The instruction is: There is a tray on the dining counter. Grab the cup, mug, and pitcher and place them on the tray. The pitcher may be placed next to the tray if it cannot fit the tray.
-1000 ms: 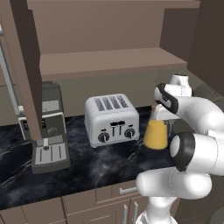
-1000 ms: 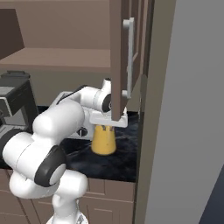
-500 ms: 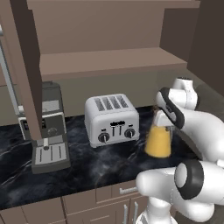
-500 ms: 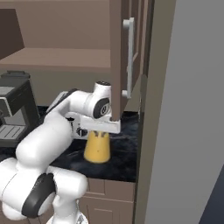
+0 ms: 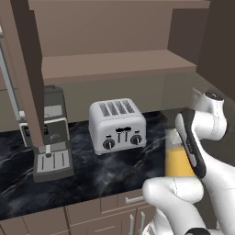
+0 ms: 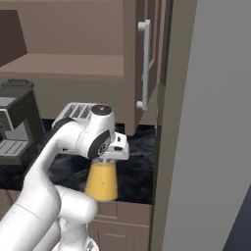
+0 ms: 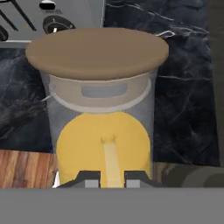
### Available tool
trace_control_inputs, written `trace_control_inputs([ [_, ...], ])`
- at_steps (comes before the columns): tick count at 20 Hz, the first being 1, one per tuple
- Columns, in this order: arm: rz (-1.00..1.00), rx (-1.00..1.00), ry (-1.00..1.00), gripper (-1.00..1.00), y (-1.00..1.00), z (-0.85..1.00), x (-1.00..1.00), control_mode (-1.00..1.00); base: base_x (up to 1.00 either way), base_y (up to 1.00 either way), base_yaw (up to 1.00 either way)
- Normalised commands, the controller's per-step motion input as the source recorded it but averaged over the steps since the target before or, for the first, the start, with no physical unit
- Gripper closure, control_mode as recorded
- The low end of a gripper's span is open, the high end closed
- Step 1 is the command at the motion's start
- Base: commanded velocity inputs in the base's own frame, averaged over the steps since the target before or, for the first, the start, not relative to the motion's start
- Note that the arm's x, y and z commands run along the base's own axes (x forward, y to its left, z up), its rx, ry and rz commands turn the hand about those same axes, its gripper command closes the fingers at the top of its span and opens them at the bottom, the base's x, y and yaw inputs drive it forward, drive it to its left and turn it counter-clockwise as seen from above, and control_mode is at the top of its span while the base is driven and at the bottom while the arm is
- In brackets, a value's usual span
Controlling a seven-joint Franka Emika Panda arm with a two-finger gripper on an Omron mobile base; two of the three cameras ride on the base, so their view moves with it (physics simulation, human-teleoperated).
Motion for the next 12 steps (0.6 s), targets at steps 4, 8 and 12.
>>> trace_control_inputs([
  [4,0.00,0.00,-0.33,1.00,0.10,0.42,-0.69,-1.00,0.00,0.00,0.00],
  [8,0.00,0.00,-0.22,1.00,0.19,0.49,-0.41,-1.00,0.00,0.00,0.00],
  [12,0.00,0.00,-0.12,1.00,0.23,0.56,-0.21,-1.00,0.00,0.00,0.00],
])
